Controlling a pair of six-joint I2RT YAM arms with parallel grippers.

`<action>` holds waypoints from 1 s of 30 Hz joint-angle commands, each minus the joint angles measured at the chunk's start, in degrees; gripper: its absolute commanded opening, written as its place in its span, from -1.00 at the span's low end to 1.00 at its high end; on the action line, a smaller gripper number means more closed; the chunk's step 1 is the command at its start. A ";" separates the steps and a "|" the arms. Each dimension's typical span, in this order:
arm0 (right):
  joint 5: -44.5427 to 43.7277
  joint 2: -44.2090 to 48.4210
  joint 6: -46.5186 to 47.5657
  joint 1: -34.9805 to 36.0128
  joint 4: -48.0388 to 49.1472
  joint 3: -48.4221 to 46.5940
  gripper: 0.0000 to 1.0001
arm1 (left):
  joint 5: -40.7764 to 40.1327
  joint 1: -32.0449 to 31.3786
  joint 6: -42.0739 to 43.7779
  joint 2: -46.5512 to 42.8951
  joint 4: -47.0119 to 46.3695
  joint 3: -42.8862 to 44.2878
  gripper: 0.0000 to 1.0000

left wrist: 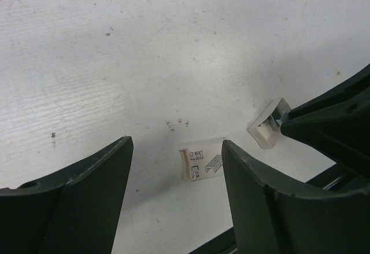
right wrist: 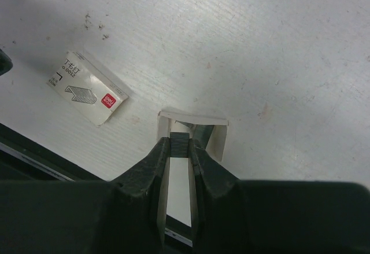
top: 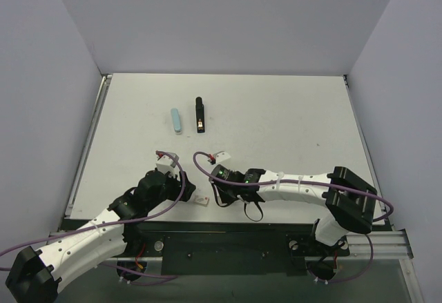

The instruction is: Unload the staples from the stapler

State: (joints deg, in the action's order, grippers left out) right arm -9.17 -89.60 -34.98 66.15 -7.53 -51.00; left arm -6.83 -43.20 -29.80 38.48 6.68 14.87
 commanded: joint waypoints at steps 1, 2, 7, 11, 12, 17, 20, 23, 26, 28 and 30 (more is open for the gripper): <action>-2.96 -0.48 -1.76 0.65 -0.64 0.29 -0.83 | 0.06 -0.22 -0.35 -0.34 -0.97 0.33 0.46; -3.05 -0.57 -1.93 0.73 -0.82 0.29 -0.83 | 0.15 -0.22 -0.43 -0.42 -0.96 0.33 0.46; -3.14 -1.45 -1.93 0.91 -1.43 0.03 -0.84 | 0.06 -0.22 -0.43 -0.25 -1.14 0.33 0.46; -3.84 -1.63 -2.02 1.00 -1.70 0.03 -0.84 | 0.15 -0.30 -0.43 -0.25 -1.14 0.33 0.46; -3.93 -1.80 -1.93 1.00 -1.70 0.03 -0.84 | -0.02 -0.22 -0.43 -0.16 -1.14 0.33 0.46; -4.45 -2.33 -2.19 1.17 -1.96 -0.06 -0.84 | 0.06 -0.22 -0.34 -0.16 -1.14 0.33 0.46; -4.63 -2.59 -2.11 1.17 -1.96 -0.24 -0.84 | 0.06 -0.22 -0.43 -0.16 -1.14 0.33 0.46; -4.54 -2.86 -2.19 1.17 -1.96 -0.32 -0.84 | 0.06 -0.22 -0.34 -0.16 -1.14 0.33 0.46; -4.28 -3.21 -2.19 1.26 -1.96 -0.50 -0.83 | 0.06 -0.22 -0.34 -0.25 -0.96 0.33 0.46; -4.10 -3.47 -2.11 1.35 -1.96 -0.59 -0.83 | 0.06 -0.22 -0.35 -0.25 -0.96 0.33 0.46; -4.01 -3.82 -2.11 1.44 -2.05 -0.76 -0.83 | 0.06 -0.22 -0.43 -0.33 -0.97 0.33 0.46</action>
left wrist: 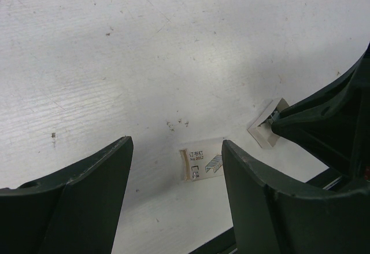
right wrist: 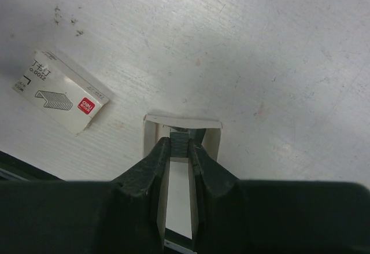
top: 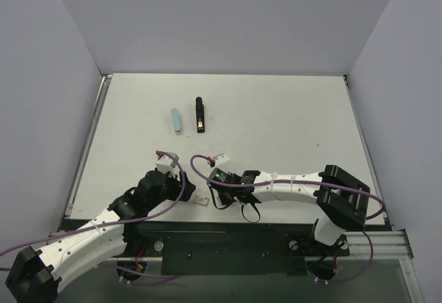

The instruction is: Unload the staples from the stapler

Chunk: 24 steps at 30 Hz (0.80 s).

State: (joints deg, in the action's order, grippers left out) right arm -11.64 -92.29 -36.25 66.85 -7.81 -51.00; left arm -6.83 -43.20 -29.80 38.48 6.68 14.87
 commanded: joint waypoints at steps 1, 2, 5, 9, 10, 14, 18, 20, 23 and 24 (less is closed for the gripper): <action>-1.46 -1.22 -0.84 0.83 -1.77 -0.85 -0.83 | 0.06 -0.22 -0.35 -0.33 -0.96 0.33 0.46; -1.37 -1.31 -0.75 0.91 -1.77 -0.94 -0.83 | 0.06 -0.30 -0.34 -0.42 -0.96 0.33 0.46; -1.37 -1.40 -0.84 1.09 -1.85 -1.03 -0.83 | 0.06 -0.22 -0.34 -0.33 -0.96 0.33 0.46; -1.54 -1.49 -0.93 1.26 -1.85 -1.20 -0.81 | 0.06 -0.22 -0.43 -0.33 -0.96 0.33 0.46; -1.46 -1.49 -0.93 1.27 -1.94 -1.12 -0.81 | 0.06 -0.22 -0.35 -0.33 -0.96 0.33 0.46; -1.72 -1.66 -1.02 1.35 -2.03 -1.55 -0.73 | 0.06 -0.22 -0.34 -0.51 -0.96 0.33 0.46; -1.98 -1.49 -1.02 1.44 -2.29 -1.99 -0.54 | 0.06 -0.22 -0.35 -0.42 -0.96 0.33 0.46; -1.98 -1.58 -0.93 1.53 -2.64 -2.52 -0.49 | 0.06 -0.30 -0.43 -0.42 -0.96 0.33 0.46; -2.77 -1.49 -0.58 1.70 -3.43 -3.31 -0.46 | 0.06 -0.30 -0.43 -0.34 -0.96 0.33 0.46; -2.95 -1.23 -0.49 1.79 -3.61 -3.75 -0.43 | 0.06 -0.31 -0.35 -0.33 -0.96 0.33 0.46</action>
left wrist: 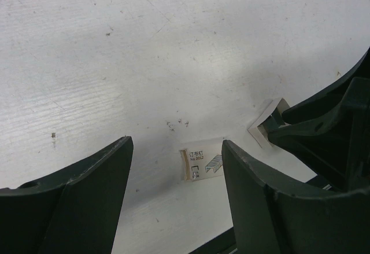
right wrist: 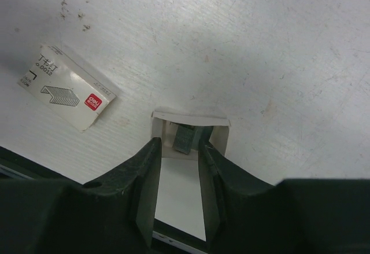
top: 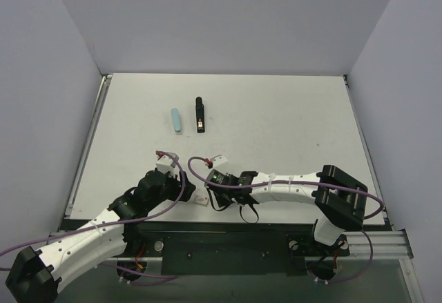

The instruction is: Unload the staples from the stapler

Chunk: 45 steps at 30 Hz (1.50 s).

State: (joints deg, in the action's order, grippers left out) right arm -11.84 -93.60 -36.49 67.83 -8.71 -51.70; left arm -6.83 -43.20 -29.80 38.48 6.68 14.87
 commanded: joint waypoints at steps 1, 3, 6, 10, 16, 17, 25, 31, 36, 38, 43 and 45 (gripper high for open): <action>-3.10 0.70 -0.07 0.81 -2.89 -3.23 -0.42 | 0.06 -0.31 -0.34 -0.33 -0.96 0.33 0.46; -3.72 1.84 0.28 0.90 -3.33 -3.49 -0.39 | -0.03 -0.30 -0.34 -0.25 -0.96 0.33 0.46; -4.95 3.68 0.54 0.99 -4.21 -3.49 -0.35 | -0.11 -0.22 -0.43 -0.16 -0.96 0.33 0.46; -6.53 5.09 0.72 0.72 -5.44 -2.70 -0.33 | -0.64 -0.22 -0.61 -0.07 -0.96 0.33 0.46; -6.80 7.38 0.81 -0.16 -5.53 -0.24 -0.33 | -2.48 -0.22 -1.13 1.59 -0.79 0.86 0.26; -6.62 7.64 0.81 -0.51 -5.44 0.19 -0.33 | -2.49 -0.30 -1.22 2.21 -0.70 1.12 0.14; -5.74 10.10 0.89 -2.09 -4.83 3.44 -0.33 | -3.71 -0.31 -4.03 10.81 1.67 3.84 -0.70; -1.27 10.63 1.51 -4.28 -0.70 6.00 -0.35 | -3.46 -0.39 -5.44 16.44 1.59 5.52 -1.00; 1.02 10.63 1.77 -5.34 1.59 7.58 -0.37 | -1.96 -1.01 -7.02 19.87 -1.31 4.73 -1.00; 1.73 10.63 1.69 -5.34 2.20 7.93 -0.38 | -1.52 -1.36 -7.73 20.67 -2.28 4.20 -1.00; 2.43 10.20 1.60 -5.34 3.52 8.20 -0.41 | -1.61 -2.33 -8.78 20.93 -3.16 3.58 -1.00; 2.52 9.84 1.60 -5.61 3.70 8.02 -0.43 | -1.61 -2.59 -8.96 20.58 -3.07 3.58 -1.00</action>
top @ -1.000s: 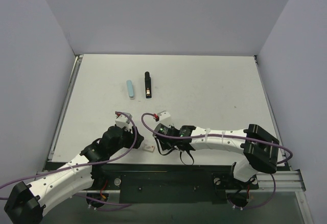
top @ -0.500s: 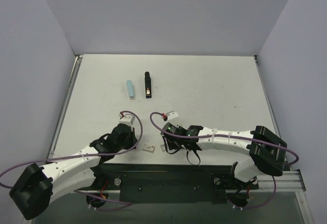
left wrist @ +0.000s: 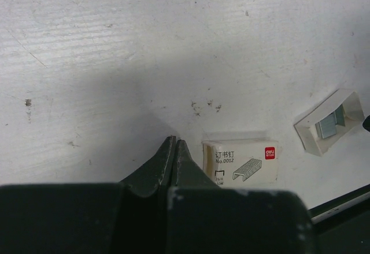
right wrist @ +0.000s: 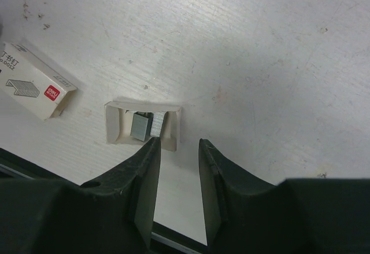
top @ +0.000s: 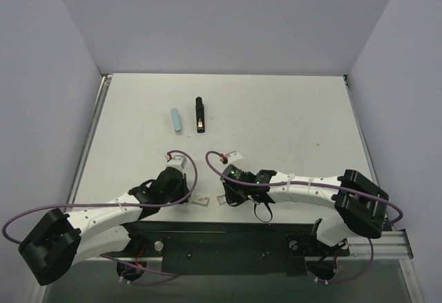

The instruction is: Unload the staples from the stapler

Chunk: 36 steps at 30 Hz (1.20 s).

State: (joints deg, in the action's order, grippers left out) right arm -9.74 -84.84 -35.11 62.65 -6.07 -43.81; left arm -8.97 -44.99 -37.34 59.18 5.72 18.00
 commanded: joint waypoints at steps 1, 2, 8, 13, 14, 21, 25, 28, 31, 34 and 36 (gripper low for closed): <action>0.51 0.82 0.22 -0.43 1.32 0.04 -0.46 | 0.62 -0.97 -1.50 -0.38 -1.94 0.46 -1.00; 0.51 0.47 0.22 -0.51 1.32 -0.13 -0.50 | 0.62 -1.15 -1.77 -0.47 -1.94 0.46 -1.00; 0.51 -0.24 0.13 -1.04 1.49 -0.31 -0.59 | 0.36 -2.03 -2.65 -1.96 -1.23 -0.33 -1.00; 1.03 -1.20 0.13 -1.22 1.49 -0.66 -0.60 | 0.62 -2.38 -3.52 -2.66 -1.85 -1.21 -1.00; 1.21 -1.38 0.05 -1.30 1.49 -0.75 -0.61 | 0.62 -2.47 -3.70 -2.66 -1.94 -1.47 -1.00; 1.56 -2.61 -0.04 -1.31 1.76 -1.10 -0.63 | 0.53 -3.26 -4.23 -2.14 -2.82 -1.74 -1.00; 1.65 -3.23 -0.13 -1.31 1.76 -1.19 -0.64 | 0.36 -3.61 -4.49 -2.14 -3.08 -2.00 -1.00; 1.91 -3.67 -0.13 -1.39 2.02 -1.19 -0.67 | 0.36 -3.87 -4.67 -2.22 -3.34 -2.00 -1.00; 2.35 -4.28 -0.13 -1.39 2.11 -1.45 -0.71 | 0.27 -4.22 -4.93 -2.14 -3.43 -2.09 -1.00; 2.79 -4.55 -0.39 -1.31 2.02 -1.54 -0.93 | 0.01 -4.49 -5.02 -1.79 -3.96 -2.18 -1.00; 2.71 -4.29 -0.39 -1.31 2.02 -1.54 -1.00 | 0.01 -4.67 -5.20 -1.44 -4.22 -2.18 -1.00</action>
State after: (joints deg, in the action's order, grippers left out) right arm -7.01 -88.97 -34.92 61.54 -3.57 -43.90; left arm -8.73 -49.12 -41.78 57.25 3.97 15.99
